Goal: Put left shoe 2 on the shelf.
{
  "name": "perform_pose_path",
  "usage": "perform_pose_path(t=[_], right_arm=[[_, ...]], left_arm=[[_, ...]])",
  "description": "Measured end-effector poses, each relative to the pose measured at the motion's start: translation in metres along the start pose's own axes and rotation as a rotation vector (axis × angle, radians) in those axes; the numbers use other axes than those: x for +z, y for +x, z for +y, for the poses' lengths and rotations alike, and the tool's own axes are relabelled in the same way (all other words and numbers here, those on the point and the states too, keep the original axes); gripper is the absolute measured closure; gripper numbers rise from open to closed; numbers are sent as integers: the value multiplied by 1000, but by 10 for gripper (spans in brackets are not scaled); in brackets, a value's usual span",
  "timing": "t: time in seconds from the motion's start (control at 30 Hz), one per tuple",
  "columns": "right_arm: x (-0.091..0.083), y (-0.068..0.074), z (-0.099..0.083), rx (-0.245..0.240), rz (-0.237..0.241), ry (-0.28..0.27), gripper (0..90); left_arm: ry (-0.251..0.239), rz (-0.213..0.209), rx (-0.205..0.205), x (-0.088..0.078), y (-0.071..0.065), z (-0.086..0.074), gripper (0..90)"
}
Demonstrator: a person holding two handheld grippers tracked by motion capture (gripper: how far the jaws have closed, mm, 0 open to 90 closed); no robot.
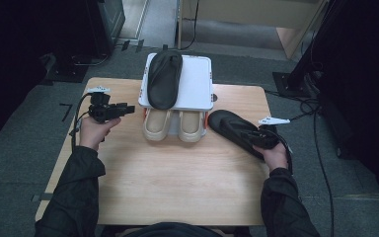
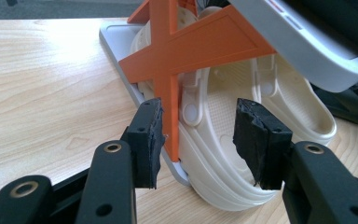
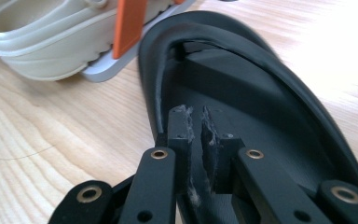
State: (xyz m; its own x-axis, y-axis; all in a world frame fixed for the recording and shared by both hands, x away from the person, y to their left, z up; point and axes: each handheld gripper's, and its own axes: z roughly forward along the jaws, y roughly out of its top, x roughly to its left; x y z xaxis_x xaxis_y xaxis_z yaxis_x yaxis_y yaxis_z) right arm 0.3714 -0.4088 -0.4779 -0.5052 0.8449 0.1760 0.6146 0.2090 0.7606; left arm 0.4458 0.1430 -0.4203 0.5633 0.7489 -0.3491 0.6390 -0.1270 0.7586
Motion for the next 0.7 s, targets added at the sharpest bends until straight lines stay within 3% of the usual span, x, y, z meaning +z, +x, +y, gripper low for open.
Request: perform_pose_path(t=[0.37, 0.7], right_arm=[[15, 25, 3, -50, 33, 34, 809], [10, 21, 4, -31, 13, 13, 762]], left_arm=[[1, -14, 4, 6, 2, -1, 524], [4, -14, 6, 6, 4, -1, 524]])
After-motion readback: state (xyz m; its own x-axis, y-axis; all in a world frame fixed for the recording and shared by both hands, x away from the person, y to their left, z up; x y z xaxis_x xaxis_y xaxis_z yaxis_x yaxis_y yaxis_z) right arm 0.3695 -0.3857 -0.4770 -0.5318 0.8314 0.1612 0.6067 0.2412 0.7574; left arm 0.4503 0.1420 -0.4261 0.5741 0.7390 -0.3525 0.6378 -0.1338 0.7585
